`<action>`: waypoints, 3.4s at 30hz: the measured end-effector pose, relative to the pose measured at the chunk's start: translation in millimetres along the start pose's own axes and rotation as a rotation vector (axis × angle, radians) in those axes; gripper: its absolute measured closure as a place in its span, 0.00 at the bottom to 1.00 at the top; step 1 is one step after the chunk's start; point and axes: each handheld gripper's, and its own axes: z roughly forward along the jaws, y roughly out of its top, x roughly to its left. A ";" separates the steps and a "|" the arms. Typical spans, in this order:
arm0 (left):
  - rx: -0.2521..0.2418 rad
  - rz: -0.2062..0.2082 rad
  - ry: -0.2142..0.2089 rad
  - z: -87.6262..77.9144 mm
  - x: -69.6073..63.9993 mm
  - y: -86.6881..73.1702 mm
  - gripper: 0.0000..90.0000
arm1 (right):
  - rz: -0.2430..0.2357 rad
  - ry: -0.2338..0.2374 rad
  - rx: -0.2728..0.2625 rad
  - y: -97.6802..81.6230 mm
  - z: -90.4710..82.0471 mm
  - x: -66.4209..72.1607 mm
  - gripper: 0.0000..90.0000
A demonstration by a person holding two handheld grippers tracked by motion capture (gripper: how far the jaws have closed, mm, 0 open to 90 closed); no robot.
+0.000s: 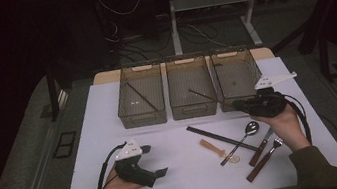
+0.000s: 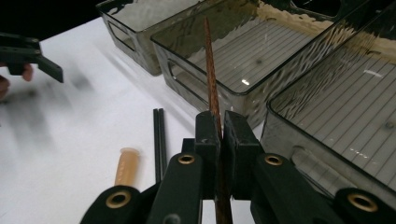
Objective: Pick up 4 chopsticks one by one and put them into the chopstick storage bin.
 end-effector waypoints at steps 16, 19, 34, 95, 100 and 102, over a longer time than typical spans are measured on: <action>-0.002 -0.003 -0.002 0.0 0.0 -0.1 0.01 | -0.006 -0.009 0.005 22.6 33.1 17.9 0.94; -0.007 -0.003 -0.005 -0.5 0.0 0.0 0.01 | -0.001 -0.017 0.011 30.7 43.3 22.3 0.94; -0.003 -0.004 0.001 -1.7 0.8 -0.5 0.01 | 0.043 -0.051 0.009 72.7 85.1 35.9 0.94; -0.001 -0.004 -0.010 -1.6 0.1 -0.4 0.01 | 0.034 -0.142 0.103 148.2 250.8 83.8 0.79; 0.000 0.000 -0.008 -1.6 0.7 -0.5 0.01 | 0.022 -0.148 0.096 150.3 238.7 81.1 0.71; 0.000 0.001 -0.007 -1.7 0.7 -0.5 0.01 | 0.031 -0.137 0.090 149.9 232.3 77.6 0.67</action>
